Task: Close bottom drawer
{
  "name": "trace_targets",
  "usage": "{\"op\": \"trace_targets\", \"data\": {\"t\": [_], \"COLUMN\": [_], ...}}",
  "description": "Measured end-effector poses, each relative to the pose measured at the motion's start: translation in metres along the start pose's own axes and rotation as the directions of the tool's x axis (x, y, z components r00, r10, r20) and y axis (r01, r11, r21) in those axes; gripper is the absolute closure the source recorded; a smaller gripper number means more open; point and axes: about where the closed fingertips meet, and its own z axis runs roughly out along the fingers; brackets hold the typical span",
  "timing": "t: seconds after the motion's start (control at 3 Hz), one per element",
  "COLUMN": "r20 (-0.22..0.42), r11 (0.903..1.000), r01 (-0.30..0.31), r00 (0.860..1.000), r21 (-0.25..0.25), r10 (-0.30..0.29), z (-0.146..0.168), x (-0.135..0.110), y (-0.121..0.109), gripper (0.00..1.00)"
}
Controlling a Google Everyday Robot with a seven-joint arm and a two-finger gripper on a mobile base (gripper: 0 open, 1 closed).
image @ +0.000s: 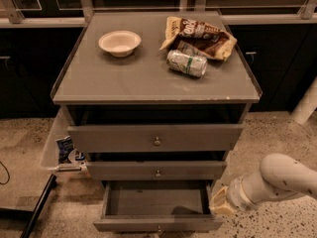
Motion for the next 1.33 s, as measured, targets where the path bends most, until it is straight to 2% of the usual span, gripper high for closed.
{"op": "trace_targets", "data": {"t": [0.67, 1.0, 1.33], "r20": [0.033, 0.056, 0.056], "r11": [0.9983, 0.9993, 0.9993], "r01": [0.045, 0.028, 0.028], "r00": [0.998, 0.998, 0.998], "r21": [0.038, 0.024, 0.024], "r10": [-0.047, -0.029, -0.029], "z": [0.08, 0.116, 0.117], "x": [0.047, 0.079, 0.079], "y": [-0.034, -0.054, -0.054], "gripper": [1.0, 1.0, 1.0]}}
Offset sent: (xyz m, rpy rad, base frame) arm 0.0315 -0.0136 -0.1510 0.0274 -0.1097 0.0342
